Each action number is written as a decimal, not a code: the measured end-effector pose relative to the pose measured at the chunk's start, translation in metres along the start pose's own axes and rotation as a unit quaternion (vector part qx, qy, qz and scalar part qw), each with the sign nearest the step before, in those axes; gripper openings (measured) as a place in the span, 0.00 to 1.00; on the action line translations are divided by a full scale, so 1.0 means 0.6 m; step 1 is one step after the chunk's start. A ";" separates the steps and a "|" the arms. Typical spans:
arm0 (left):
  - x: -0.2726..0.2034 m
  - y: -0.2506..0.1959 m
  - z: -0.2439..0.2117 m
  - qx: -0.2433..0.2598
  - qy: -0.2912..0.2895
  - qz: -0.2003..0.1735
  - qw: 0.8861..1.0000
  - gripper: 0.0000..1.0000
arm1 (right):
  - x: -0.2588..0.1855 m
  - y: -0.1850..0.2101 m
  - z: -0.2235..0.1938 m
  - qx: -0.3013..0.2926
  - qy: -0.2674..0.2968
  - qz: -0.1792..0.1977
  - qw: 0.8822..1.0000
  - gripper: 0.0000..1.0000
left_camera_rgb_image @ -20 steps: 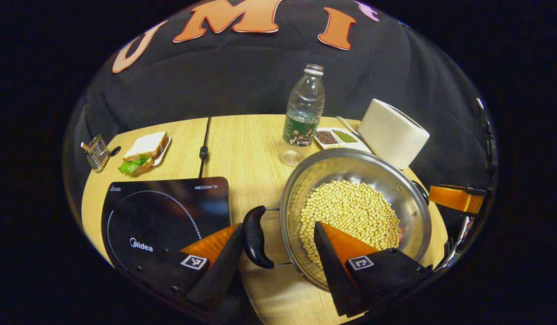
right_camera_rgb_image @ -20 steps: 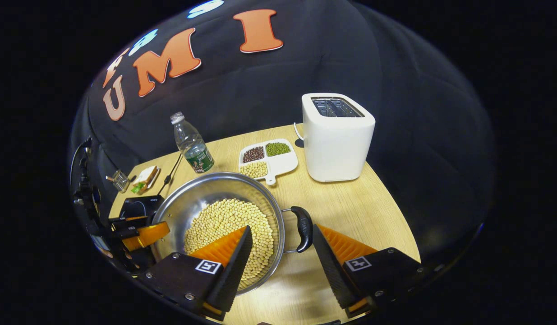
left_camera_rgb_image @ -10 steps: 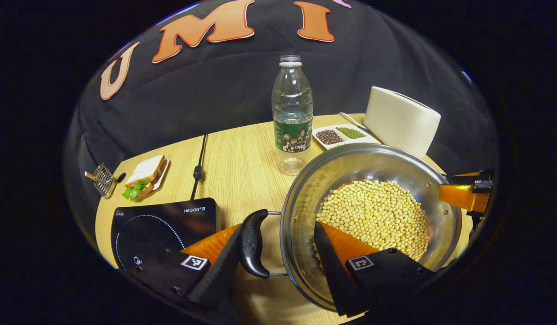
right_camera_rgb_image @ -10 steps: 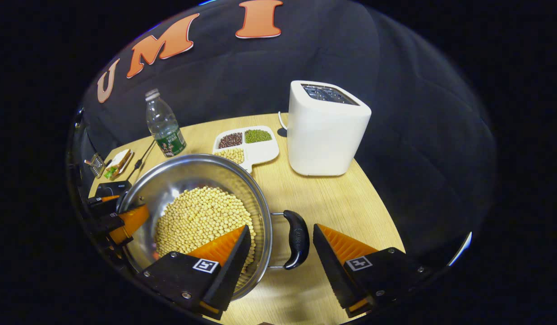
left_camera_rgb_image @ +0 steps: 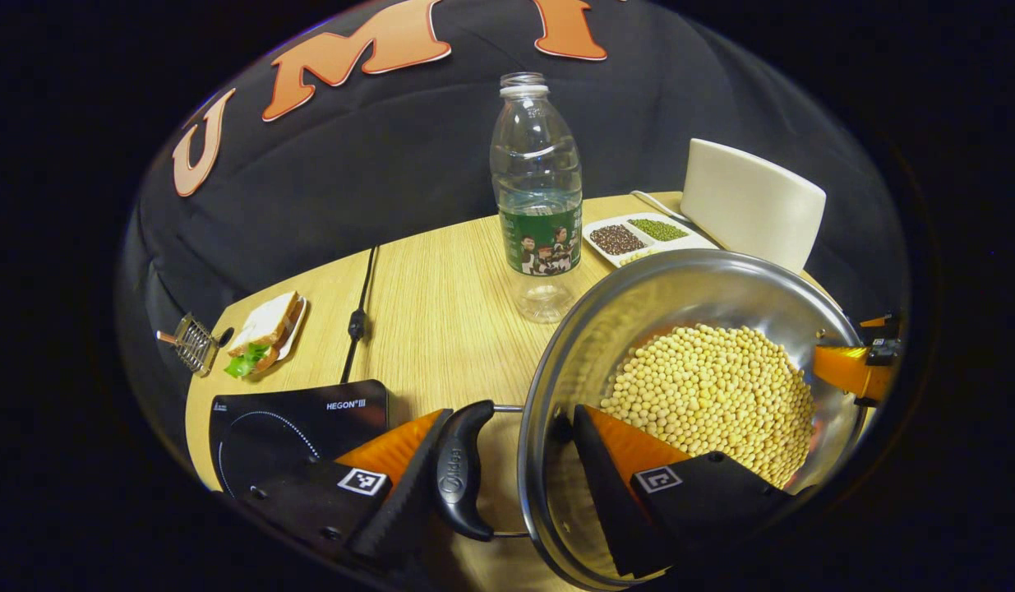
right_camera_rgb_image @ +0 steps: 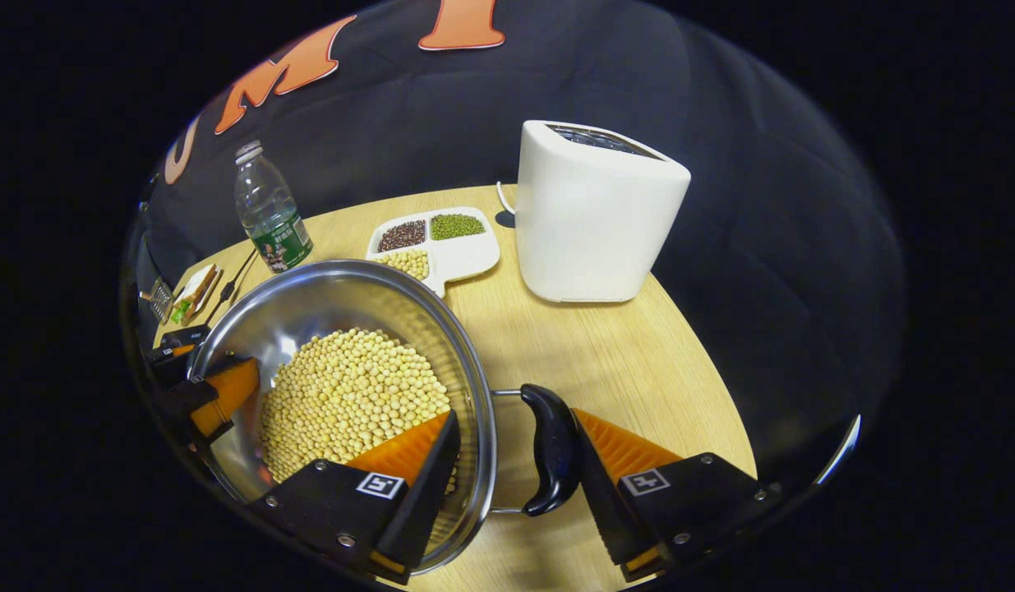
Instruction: First push the handle of the pot to place it horizontally, then grasp the pot with both hands and set it on the induction cooktop.
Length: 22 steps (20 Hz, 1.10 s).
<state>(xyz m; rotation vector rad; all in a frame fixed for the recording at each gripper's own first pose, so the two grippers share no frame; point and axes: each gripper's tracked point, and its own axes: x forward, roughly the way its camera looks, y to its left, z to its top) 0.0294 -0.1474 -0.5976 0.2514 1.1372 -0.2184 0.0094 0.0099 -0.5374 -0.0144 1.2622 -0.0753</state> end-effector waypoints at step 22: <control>-0.038 0.035 0.034 -0.023 -0.053 0.033 0.998 0.87 | -0.044 0.019 0.011 0.045 -0.020 0.009 0.999 0.63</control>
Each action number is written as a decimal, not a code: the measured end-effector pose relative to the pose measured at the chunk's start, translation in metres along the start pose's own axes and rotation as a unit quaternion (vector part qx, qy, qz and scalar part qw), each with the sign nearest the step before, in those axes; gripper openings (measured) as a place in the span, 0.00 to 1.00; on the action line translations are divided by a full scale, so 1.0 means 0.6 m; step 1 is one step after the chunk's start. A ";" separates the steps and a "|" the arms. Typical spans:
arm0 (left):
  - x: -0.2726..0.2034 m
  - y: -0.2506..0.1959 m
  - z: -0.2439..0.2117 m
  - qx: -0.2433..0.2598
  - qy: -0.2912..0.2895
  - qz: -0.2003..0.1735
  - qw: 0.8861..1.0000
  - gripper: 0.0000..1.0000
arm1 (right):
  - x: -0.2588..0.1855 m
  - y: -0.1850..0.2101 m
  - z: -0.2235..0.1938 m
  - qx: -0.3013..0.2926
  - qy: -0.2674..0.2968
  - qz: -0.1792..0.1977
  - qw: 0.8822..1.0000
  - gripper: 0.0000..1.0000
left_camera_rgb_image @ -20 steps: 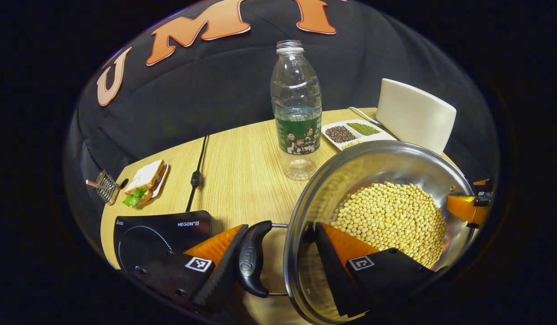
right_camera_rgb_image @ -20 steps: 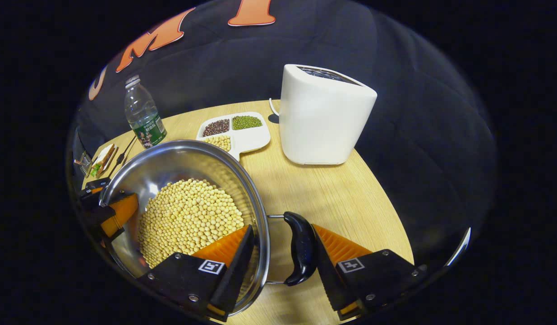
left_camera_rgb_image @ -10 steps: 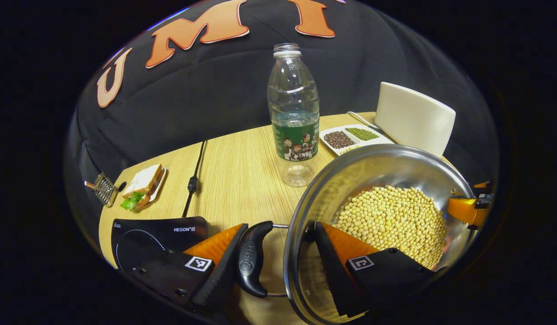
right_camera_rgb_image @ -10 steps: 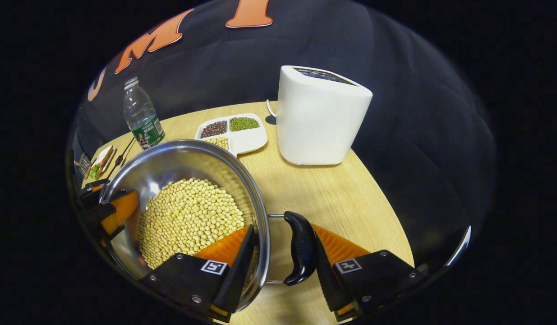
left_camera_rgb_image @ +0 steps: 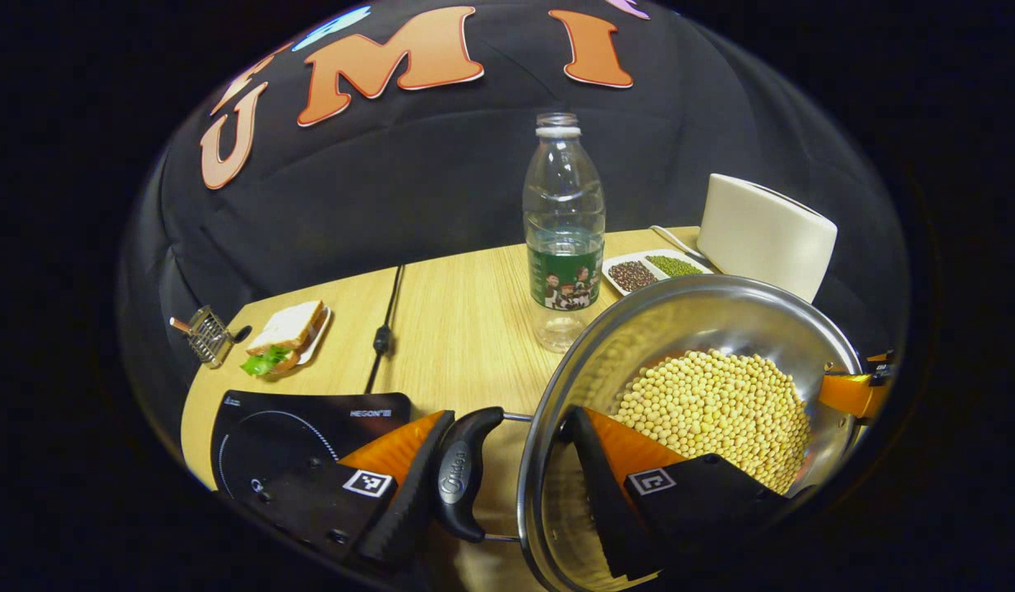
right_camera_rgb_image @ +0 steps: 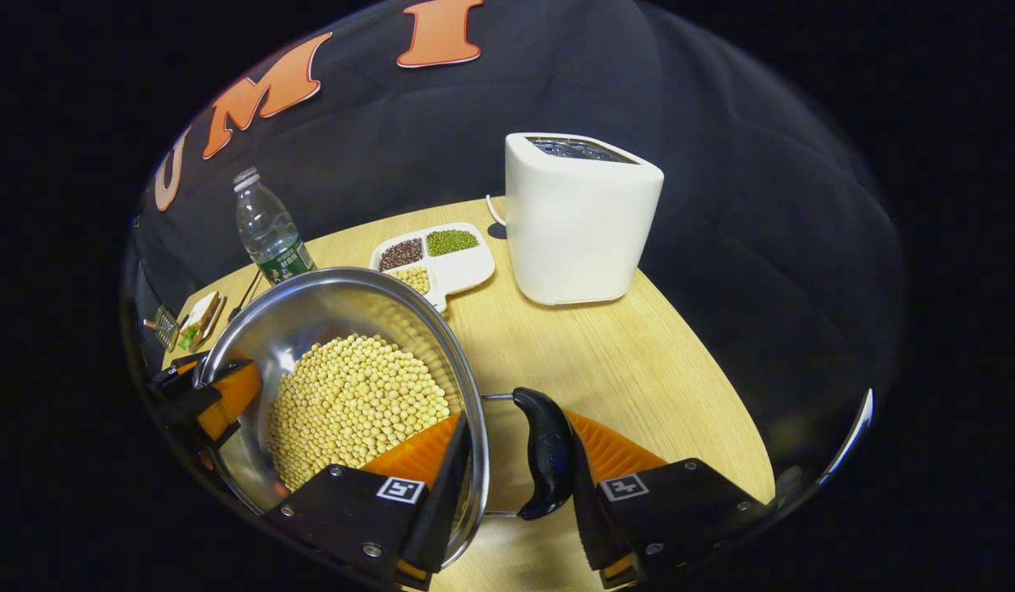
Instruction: First push the handle of the pot to place it horizontally, then grasp the pot with both hands and set it on the induction cooktop.
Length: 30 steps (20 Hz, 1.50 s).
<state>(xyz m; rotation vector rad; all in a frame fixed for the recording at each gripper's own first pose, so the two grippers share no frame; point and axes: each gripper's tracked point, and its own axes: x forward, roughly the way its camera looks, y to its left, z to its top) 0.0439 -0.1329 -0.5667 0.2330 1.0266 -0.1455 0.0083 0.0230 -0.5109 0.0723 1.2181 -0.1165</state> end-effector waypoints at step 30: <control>-0.267 0.426 -0.003 -0.070 -0.035 0.126 0.989 0.88 | -0.195 0.374 0.036 -0.102 -0.075 0.128 0.984 0.55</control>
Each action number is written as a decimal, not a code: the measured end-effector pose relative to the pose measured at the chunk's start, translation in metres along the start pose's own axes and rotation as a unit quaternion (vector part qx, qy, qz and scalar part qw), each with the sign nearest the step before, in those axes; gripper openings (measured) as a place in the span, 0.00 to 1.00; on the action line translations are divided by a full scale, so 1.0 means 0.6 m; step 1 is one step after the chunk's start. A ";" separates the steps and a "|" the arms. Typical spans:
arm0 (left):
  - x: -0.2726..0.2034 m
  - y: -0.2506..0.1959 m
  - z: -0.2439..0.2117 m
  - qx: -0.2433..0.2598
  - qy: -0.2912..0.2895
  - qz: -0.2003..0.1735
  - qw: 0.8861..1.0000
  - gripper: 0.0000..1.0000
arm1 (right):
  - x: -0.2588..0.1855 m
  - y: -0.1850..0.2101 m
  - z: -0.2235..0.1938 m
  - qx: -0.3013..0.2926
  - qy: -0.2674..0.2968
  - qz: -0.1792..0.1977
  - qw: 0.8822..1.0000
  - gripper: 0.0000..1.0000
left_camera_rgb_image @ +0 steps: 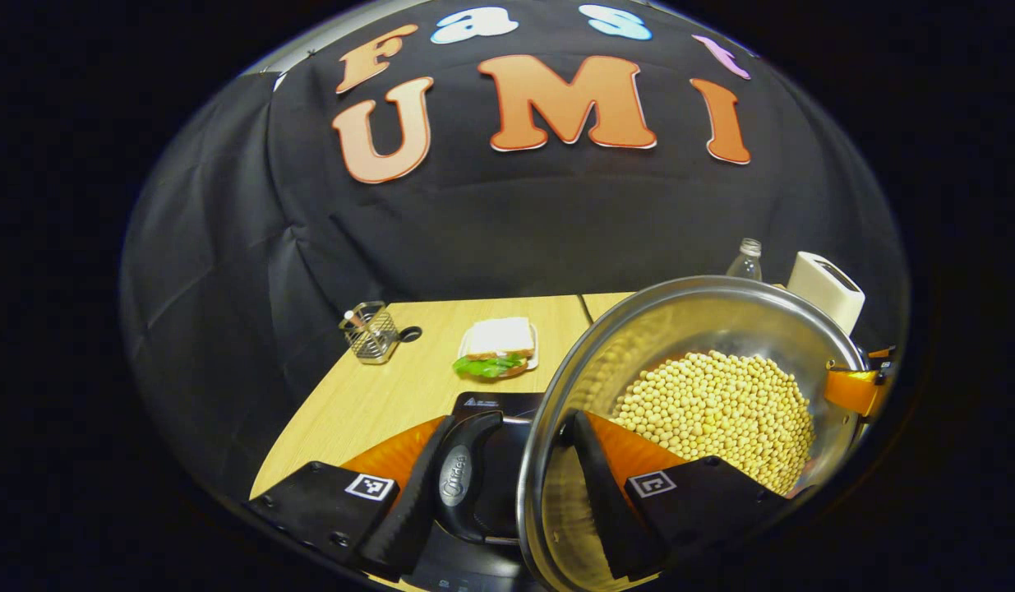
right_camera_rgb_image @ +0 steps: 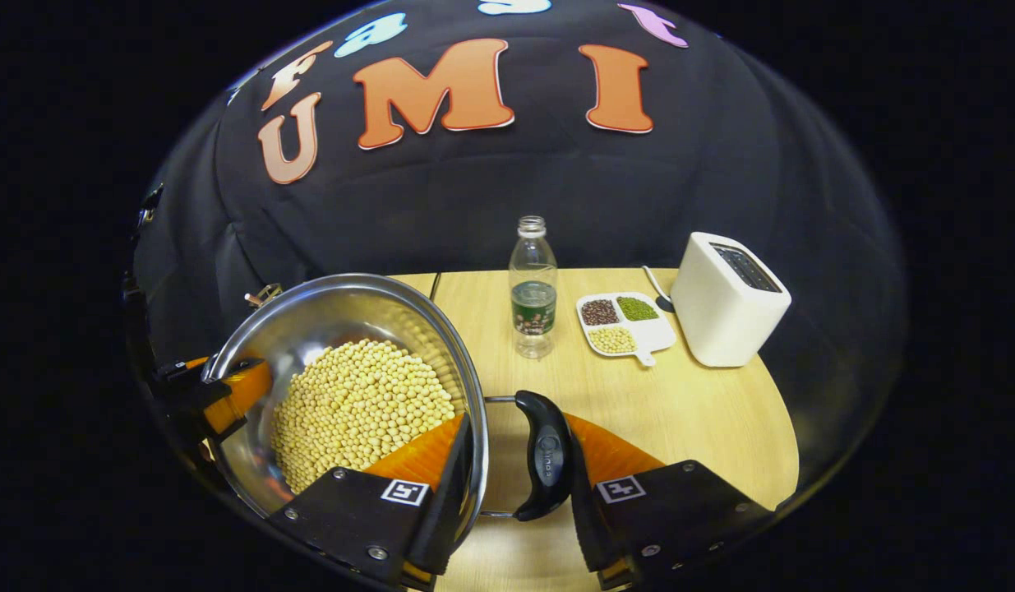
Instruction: First push the handle of the pot to place it horizontally, then grasp the pot with both hands and set it on the induction cooktop.
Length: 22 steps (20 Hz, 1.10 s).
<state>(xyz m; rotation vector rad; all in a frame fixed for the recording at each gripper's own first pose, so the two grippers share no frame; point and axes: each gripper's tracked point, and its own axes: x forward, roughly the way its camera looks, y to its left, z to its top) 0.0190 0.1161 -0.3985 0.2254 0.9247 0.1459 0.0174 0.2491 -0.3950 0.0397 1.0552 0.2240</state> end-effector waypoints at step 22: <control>0.047 0.145 -0.050 0.010 0.046 0.037 0.998 0.88 | 0.072 0.139 -0.033 -0.025 0.042 0.038 0.998 0.60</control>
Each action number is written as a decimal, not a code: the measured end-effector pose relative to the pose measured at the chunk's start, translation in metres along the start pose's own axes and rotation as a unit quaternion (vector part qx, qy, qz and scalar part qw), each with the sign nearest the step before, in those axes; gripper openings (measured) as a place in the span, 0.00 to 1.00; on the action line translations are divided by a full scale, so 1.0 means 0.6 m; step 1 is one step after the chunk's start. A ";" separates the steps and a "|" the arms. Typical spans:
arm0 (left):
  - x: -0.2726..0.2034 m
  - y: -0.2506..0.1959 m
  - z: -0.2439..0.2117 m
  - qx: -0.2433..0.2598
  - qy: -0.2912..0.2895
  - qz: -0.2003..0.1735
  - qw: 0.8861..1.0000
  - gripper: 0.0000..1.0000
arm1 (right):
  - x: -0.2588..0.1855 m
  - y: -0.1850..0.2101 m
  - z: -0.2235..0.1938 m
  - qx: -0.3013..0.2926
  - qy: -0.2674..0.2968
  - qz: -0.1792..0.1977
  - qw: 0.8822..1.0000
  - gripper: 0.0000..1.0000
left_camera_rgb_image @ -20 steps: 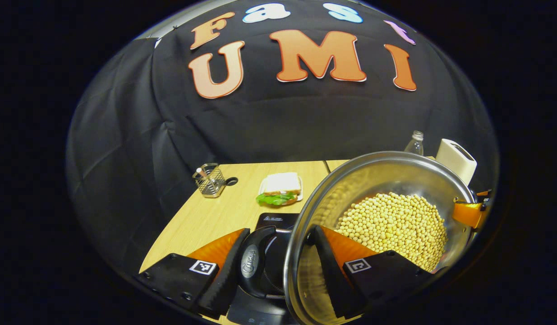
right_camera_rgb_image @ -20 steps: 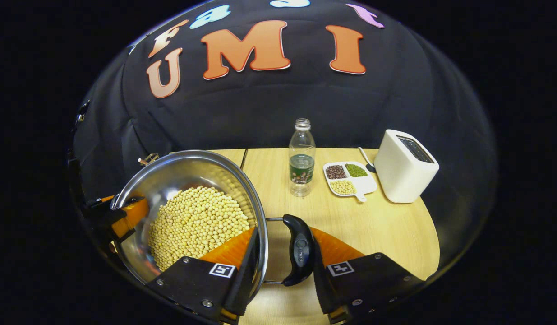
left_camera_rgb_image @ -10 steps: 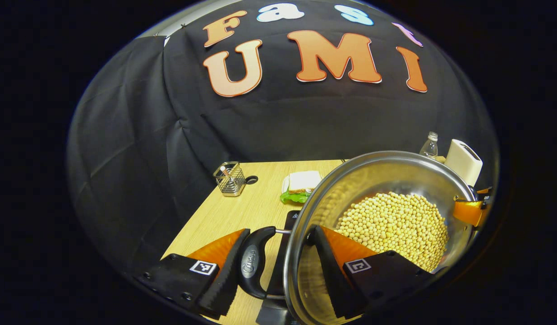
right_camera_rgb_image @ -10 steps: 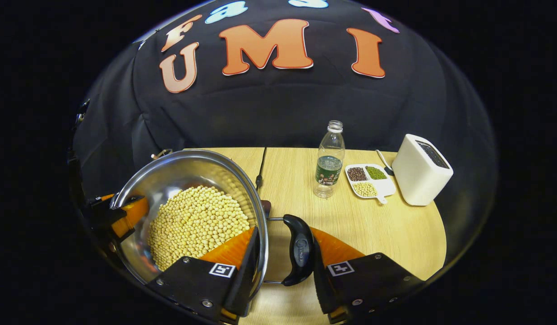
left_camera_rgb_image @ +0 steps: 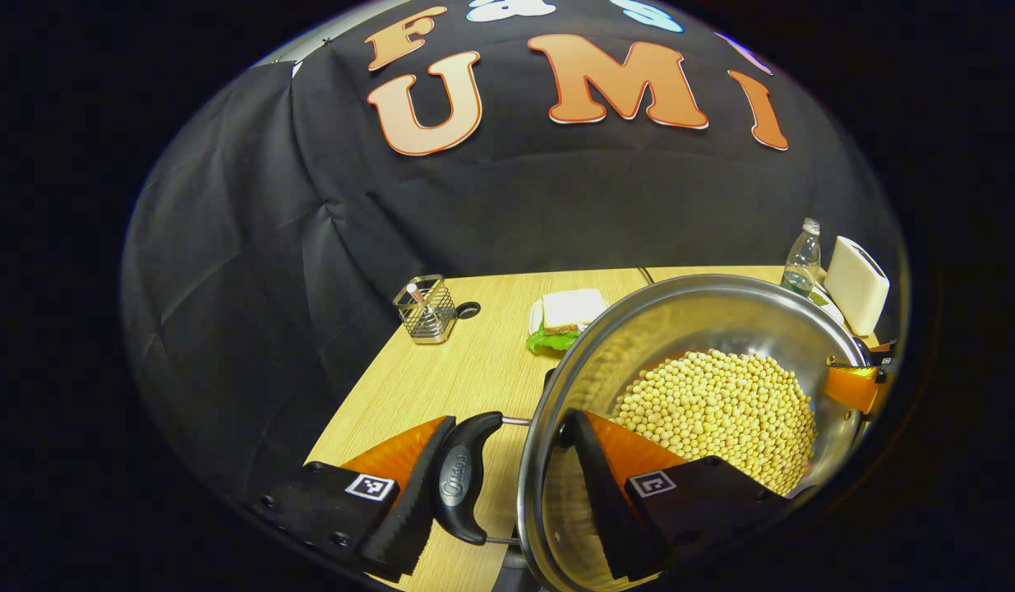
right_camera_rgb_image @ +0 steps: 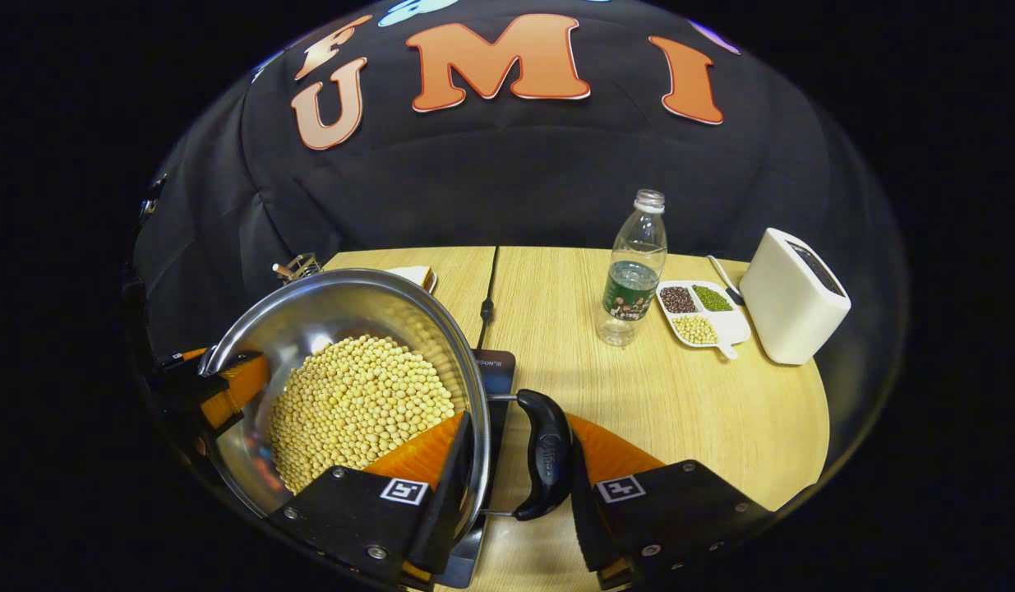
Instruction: First push the handle of the pot to place it horizontally, then grasp the pot with both hands and set it on the induction cooktop.
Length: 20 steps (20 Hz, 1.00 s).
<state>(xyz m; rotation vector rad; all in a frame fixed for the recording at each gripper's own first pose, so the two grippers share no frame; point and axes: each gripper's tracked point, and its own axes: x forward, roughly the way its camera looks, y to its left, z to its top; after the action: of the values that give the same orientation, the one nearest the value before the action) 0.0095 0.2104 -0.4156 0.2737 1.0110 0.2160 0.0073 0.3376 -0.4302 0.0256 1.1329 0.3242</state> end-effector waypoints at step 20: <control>0.041 0.011 -0.042 -0.005 0.047 -0.016 0.999 0.88 | 0.055 0.028 -0.031 -0.006 0.033 -0.007 0.999 0.60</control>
<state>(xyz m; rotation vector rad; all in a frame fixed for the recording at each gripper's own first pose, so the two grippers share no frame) 0.0003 0.2273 -0.4454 0.2389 1.1065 0.2058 -0.0010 0.3599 -0.4640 -0.0035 1.1965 0.3207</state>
